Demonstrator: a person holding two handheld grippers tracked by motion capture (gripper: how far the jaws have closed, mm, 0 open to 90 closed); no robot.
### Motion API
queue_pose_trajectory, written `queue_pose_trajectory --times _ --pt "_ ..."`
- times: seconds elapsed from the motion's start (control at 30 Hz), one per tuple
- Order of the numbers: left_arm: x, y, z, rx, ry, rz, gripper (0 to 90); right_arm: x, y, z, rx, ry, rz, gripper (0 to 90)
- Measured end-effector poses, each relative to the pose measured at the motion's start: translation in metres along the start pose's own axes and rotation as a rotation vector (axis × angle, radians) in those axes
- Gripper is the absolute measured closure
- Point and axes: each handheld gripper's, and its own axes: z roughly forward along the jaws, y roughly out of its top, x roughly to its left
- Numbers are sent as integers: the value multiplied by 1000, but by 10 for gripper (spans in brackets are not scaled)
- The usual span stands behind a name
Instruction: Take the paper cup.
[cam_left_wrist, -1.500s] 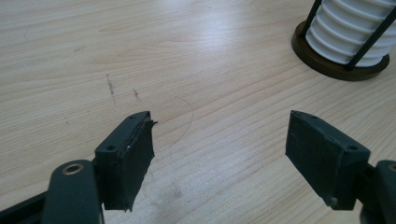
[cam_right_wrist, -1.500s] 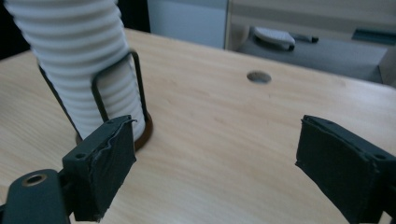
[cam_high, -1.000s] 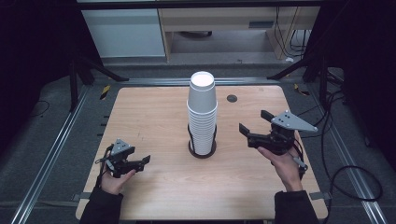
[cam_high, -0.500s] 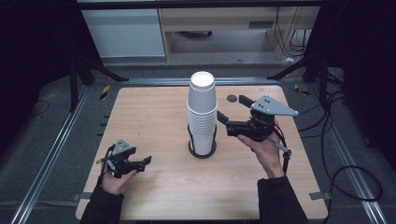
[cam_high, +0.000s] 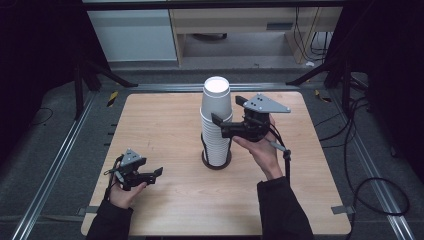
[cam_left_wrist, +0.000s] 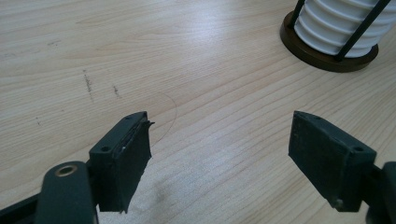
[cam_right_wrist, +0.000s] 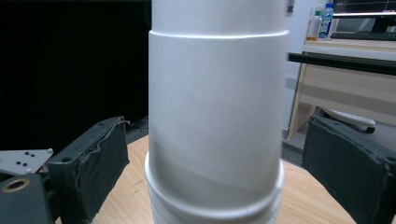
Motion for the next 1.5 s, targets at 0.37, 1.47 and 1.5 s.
queue_pose_trajectory --times 0.37,1.47,1.5 --pt "-1 0 2 5 -9 3 202 3 -4 31 24 -22 3 73" --pt "-1 -1 3 14 -17 0 194 5 8 35 -32 -50 -14 125" --pt "-1 -1 3 15 -17 -1 194 6 11 35 -33 -46 -16 126"
